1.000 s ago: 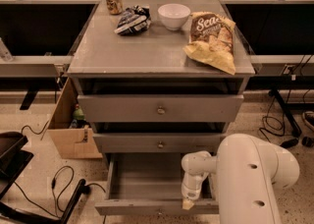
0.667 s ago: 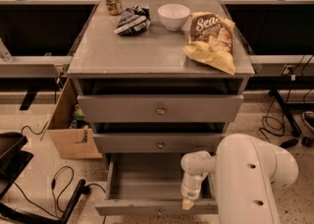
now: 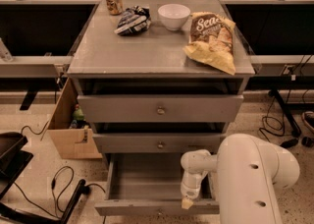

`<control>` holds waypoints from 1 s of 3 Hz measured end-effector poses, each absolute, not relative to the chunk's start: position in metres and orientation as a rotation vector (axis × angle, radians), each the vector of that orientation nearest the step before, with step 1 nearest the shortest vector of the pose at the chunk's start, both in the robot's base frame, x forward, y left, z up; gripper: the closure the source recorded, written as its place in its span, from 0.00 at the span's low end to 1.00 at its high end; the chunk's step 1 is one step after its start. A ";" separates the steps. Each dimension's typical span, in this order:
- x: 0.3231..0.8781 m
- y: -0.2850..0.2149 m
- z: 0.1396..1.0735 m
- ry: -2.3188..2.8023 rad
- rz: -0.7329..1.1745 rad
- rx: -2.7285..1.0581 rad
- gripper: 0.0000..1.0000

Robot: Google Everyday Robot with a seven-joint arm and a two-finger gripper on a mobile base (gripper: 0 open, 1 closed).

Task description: Open bottom drawer

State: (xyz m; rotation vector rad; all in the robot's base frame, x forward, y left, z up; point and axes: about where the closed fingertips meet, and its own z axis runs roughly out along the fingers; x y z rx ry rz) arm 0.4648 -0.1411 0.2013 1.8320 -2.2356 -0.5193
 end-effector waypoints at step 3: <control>0.470 -0.136 0.211 -2.245 -0.537 1.802 1.00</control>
Offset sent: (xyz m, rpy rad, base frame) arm -0.2675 -0.0452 0.0968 -0.1005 0.4530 -0.0018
